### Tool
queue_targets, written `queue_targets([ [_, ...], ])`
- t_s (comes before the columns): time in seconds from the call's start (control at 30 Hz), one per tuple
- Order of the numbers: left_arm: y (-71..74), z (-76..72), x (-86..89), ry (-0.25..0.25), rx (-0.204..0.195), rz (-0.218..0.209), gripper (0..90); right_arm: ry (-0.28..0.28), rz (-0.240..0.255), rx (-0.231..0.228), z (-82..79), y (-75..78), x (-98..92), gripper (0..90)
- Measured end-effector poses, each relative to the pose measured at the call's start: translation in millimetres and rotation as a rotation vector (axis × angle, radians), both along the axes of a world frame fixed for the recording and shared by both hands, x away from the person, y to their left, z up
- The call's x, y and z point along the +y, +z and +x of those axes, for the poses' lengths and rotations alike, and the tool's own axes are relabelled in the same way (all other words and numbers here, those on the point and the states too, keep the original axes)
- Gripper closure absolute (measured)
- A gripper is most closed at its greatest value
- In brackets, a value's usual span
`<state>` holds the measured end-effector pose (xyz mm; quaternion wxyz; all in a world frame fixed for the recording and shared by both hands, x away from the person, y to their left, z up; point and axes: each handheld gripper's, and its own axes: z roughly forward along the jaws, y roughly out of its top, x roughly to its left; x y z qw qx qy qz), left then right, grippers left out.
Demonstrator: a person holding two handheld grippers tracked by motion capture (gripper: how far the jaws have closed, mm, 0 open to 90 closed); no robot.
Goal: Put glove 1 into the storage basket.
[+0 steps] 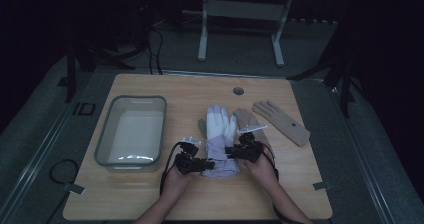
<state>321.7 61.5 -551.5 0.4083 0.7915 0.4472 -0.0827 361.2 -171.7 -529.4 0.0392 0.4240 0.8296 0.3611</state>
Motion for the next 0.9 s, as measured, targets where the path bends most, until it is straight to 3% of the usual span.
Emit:
queue_targets([
  [0.23, 13.6, 0.9, -0.8, -0.011, -0.02, 0.059, 74.3, -0.018, -0.008, -0.018, -2.4, 9.6, 4.6, 76.2],
  [0.9, 79.7, 10.1, 29.5, -0.068, -0.08, 0.129, 74.4, -0.031, 0.049, -0.079, -2.9, 64.9, 31.7, 76.2],
])
